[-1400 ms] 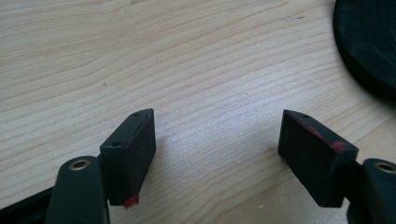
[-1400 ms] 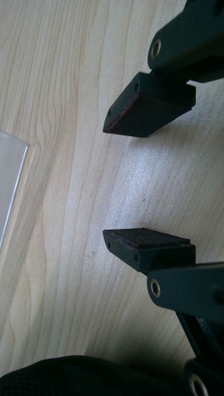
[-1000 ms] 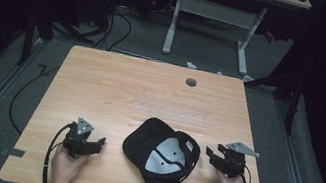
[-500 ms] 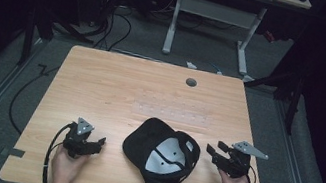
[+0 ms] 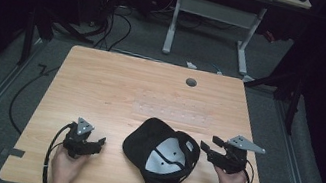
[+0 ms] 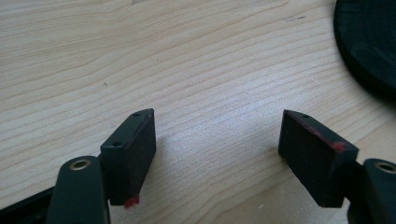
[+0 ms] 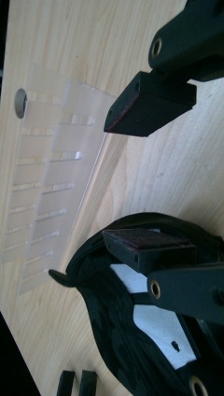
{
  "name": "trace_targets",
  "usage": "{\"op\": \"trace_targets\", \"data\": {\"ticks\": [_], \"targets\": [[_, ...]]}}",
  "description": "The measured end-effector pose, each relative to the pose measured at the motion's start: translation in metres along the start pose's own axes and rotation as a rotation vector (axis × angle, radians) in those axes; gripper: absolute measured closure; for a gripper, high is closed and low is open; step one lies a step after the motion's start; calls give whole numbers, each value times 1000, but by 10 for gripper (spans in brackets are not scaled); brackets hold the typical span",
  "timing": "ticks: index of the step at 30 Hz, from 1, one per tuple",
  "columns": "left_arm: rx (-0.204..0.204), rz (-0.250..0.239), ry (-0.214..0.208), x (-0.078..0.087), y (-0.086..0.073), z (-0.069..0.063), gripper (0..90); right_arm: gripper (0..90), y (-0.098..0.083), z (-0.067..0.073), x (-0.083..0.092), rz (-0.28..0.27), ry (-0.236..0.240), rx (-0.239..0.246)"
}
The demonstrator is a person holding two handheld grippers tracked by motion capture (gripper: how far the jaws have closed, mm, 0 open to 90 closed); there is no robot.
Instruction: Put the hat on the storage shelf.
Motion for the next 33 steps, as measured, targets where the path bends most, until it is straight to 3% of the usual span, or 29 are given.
{"op": "trace_targets", "data": {"ticks": [16, 24, 33], "targets": [[0, 0, 0, 0, 0, 0, 278, 406, 13, 25, -21, 31, 93, 79], [0, 0, 0, 0, 0, 0, 278, 383, 17, 34, -32, 40, 121, 95], [0, 0, 0, 0, 0, 0, 278, 355, 14, 43, -48, 88, 165, 116]]}}
Point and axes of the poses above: each handheld gripper's, and its own axes: x roughly backward along the jaws, y roughly out of its top, z roughly to its left, the point moved 10 cm from there along -x, roughly forward along the jaws, and after that the axes turned 14 degrees about -z, right-handed, at the moved point
